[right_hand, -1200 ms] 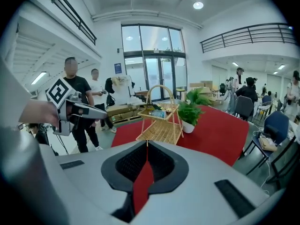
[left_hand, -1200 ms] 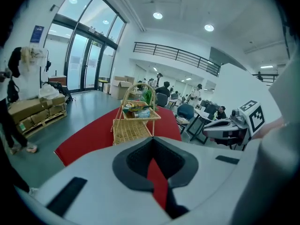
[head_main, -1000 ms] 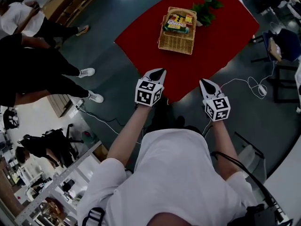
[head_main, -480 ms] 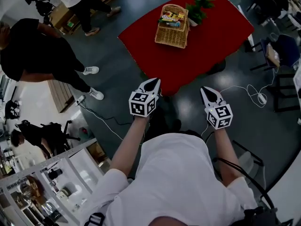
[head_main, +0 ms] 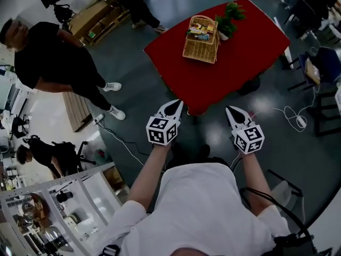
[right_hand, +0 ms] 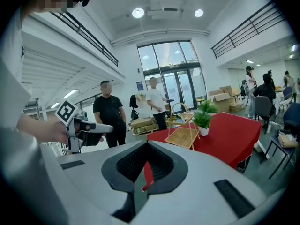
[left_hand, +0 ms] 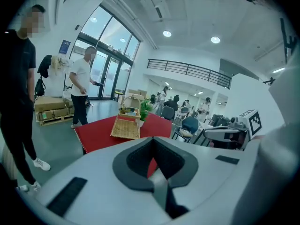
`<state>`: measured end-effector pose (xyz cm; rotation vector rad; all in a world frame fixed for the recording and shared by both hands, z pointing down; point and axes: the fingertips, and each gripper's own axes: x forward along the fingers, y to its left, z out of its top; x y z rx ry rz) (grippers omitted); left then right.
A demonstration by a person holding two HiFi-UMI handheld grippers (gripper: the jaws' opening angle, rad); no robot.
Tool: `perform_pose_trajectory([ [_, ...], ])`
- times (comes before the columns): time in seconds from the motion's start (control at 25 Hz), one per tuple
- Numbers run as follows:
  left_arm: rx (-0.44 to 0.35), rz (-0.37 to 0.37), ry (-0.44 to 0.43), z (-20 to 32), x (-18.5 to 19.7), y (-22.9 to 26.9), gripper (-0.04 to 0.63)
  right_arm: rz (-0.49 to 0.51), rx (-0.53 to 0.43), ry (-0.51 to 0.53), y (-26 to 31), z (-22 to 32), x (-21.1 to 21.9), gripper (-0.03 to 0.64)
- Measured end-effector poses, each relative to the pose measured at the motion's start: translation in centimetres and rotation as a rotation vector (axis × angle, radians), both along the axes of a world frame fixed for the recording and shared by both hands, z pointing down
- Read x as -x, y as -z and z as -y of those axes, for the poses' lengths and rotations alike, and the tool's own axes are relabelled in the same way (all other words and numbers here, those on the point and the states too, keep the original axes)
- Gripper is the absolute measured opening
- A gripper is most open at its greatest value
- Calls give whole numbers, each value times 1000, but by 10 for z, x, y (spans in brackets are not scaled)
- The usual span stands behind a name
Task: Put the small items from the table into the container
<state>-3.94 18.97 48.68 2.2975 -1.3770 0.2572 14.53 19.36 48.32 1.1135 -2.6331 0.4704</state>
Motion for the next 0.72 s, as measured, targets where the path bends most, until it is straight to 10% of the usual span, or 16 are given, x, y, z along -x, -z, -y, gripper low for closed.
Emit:
perform_pose_trajectory([
  [0.72, -149, -35, -73, -3, 30, 92, 8, 84, -123, -55, 96, -9, 50, 12],
])
